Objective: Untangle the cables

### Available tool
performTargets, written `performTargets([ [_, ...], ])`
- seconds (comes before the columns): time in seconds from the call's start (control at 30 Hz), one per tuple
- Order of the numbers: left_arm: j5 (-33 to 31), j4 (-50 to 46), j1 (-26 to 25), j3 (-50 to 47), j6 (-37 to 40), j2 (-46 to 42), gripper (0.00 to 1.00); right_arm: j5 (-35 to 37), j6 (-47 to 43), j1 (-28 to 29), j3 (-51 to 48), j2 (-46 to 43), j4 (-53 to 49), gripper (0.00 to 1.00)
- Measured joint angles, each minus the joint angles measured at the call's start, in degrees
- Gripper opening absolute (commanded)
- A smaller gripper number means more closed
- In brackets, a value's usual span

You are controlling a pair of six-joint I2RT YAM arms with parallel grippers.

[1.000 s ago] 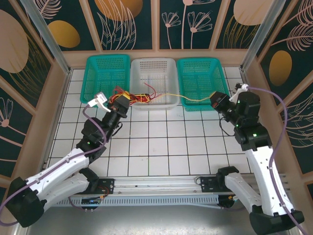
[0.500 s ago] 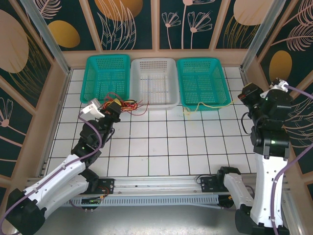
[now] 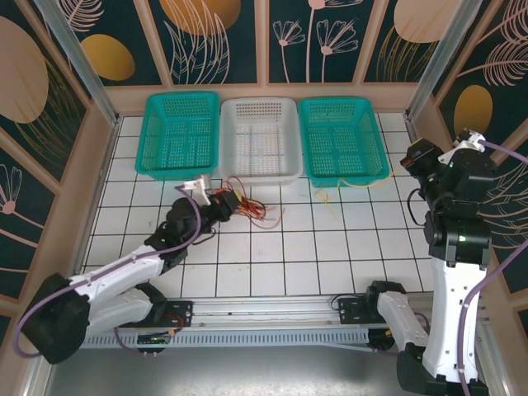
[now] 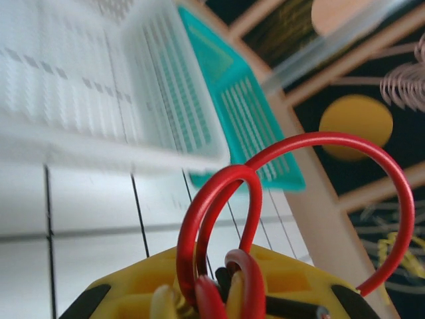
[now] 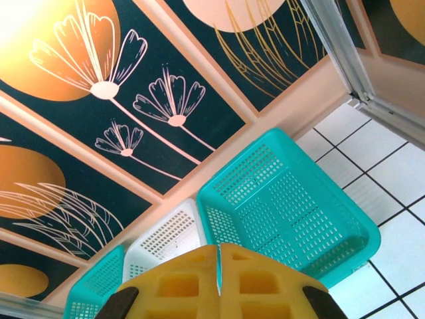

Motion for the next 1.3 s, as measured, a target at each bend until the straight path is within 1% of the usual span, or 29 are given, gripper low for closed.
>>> performTargets([
  [0.07, 1.81, 1.09, -1.68, 0.00, -1.31, 2.45, 0.46, -0.63, 0.00, 0.00, -0.33, -0.02, -0.02, 0.00],
  [0.1, 2.25, 1.49, -2.23, 0.02, -2.12, 3.45, 0.84, -0.96, 0.00, 0.00, -0.39, -0.02, -0.07, 0.00],
  [0.13, 2.58, 1.73, -2.64, 0.04, -2.73, 4.17, 0.98, -1.05, -0.02, 0.00, -0.44, -0.02, -0.04, 0.00],
  [0.23, 3.30, 1.20, -3.52, 0.11, -3.91, 5.25, 0.99, -1.31, -0.09, 0.00, -0.48, -0.02, -0.07, 0.00],
  [0.33, 2.32, -4.17, -3.72, 1.60, -4.20, 4.44, 0.99, -1.79, -0.46, 0.00, -0.48, -0.02, -0.07, 0.00],
  [0.6, -7.13, -25.51, -3.76, 7.41, -4.07, 0.15, 0.99, -4.90, -1.38, 0.00, -0.74, -0.02, 0.00, 0.00],
  [0.73, -14.19, -35.65, -3.74, 11.28, -3.41, -1.86, 0.99, -8.50, -1.51, 0.00, -1.31, -0.02, 0.46, 0.00],
  [0.83, -18.95, -39.65, -3.58, 14.16, -1.03, -4.96, 0.99, -11.69, -1.53, 0.00, -1.88, -0.02, 1.38, 0.00],
  [0.9, -19.91, -39.58, -3.52, 16.22, 2.08, -6.69, 0.93, -14.14, -1.55, 0.09, -2.16, -0.02, 1.73, 0.00],
  [0.97, -18.36, -36.72, -3.52, 18.10, 7.65, -8.46, 0.88, -16.57, -1.53, 0.31, -2.49, -0.02, 2.25, 0.00],
  [1.03, -14.93, -33.33, -3.52, 19.78, 12.76, -9.25, 0.86, -18.49, -1.53, 0.81, -2.75, 0.00, 2.69, 0.00],
  [1.13, -5.81, -27.30, -3.52, 22.95, 19.91, -8.20, 0.92, -21.14, -1.49, 1.90, -3.48, 0.04, 3.82, 0.00],
  [1.23, 5.86, -22.58, -3.56, 27.50, 24.44, -3.58, 0.91, -23.45, -1.27, 3.15, -4.22, 0.33, 5.22, 0.00],
  [1.3, 11.96, -20.76, -4.02, 30.47, 26.67, 0.42, 0.91, -24.44, -1.03, 4.28, -4.46, 0.79, 6.19, 0.00],
])
